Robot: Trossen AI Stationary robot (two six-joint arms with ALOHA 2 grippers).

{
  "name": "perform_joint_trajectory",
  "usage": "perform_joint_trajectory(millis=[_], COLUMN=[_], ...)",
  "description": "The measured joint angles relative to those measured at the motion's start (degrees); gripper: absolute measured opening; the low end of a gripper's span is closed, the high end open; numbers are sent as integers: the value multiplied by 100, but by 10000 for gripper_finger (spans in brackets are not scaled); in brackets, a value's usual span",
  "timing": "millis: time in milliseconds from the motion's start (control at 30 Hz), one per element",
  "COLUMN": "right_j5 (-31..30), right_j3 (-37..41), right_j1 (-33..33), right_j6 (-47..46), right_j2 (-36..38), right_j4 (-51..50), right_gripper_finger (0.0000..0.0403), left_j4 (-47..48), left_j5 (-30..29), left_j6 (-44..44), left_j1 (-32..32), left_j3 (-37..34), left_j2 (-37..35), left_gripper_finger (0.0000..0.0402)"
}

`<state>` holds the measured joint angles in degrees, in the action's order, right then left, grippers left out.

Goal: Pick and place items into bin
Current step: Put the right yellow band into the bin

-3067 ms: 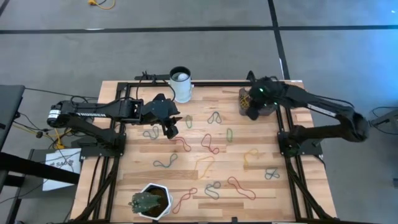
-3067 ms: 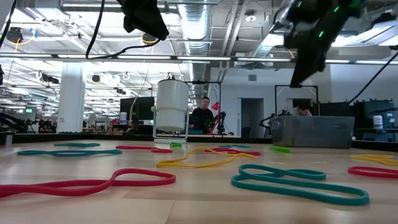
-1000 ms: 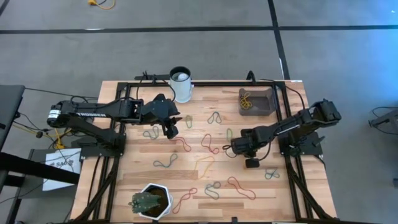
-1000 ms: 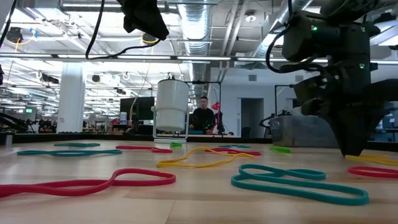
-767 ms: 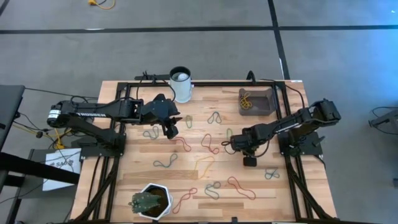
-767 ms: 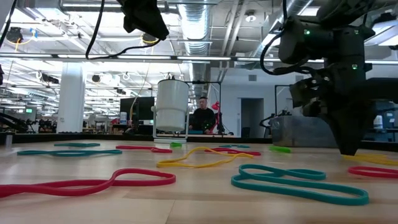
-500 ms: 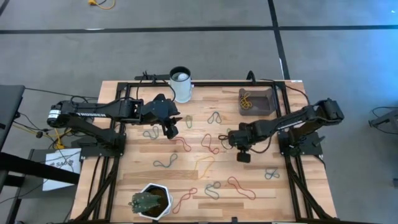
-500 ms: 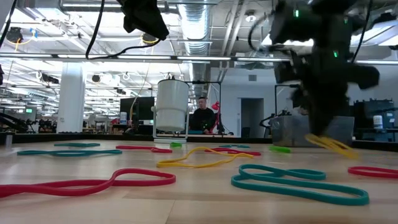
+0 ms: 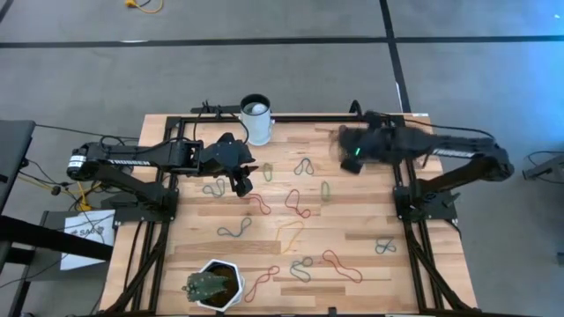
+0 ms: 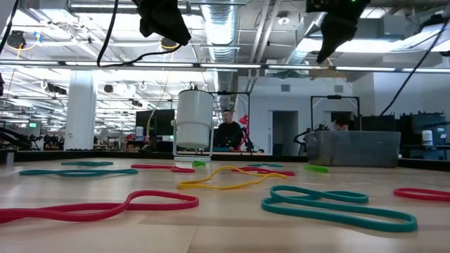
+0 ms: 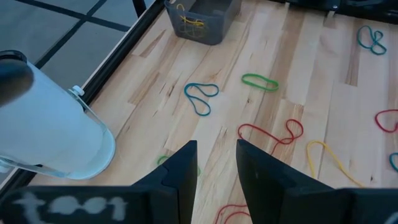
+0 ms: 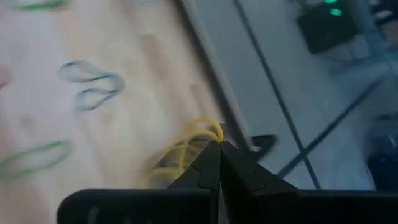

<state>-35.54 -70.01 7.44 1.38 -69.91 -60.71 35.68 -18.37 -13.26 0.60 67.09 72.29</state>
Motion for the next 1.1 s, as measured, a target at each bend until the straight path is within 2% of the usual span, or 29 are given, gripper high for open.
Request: perform_joint_trajectory(millis=[200,333,433,567,667,733,900,1100], right_j5=[296,1448,1862,1946,2317,2487,2370,2720], right_j3=[-103,26,309,738,940,959,957,954], right_j1=[1729,2805,3225,3370,3291,3181,2923,2783], right_j6=[173,34,27,170,169,192,364,367], right_j2=[336,211,-18,-492,-889,-1159,-1746,-2346], right_j4=[-26,20,228,350,345,293,481,636], right_gripper_finger=[0,0,0,0,0,0,0,0], left_j4=[0,0,0,2,2,2,2,2], left_j5=[0,0,0,0,0,0,-1,-2], left_j6=[0,2,4,7,11,18,80,79], left_j1=[0,0,0,2,0,1,0,0], left_j3=[0,0,0,0,0,0,0,0], left_j2=[0,0,0,0,0,0,0,0], left_gripper_finger=[103,103,103,103,103,103,103,103])
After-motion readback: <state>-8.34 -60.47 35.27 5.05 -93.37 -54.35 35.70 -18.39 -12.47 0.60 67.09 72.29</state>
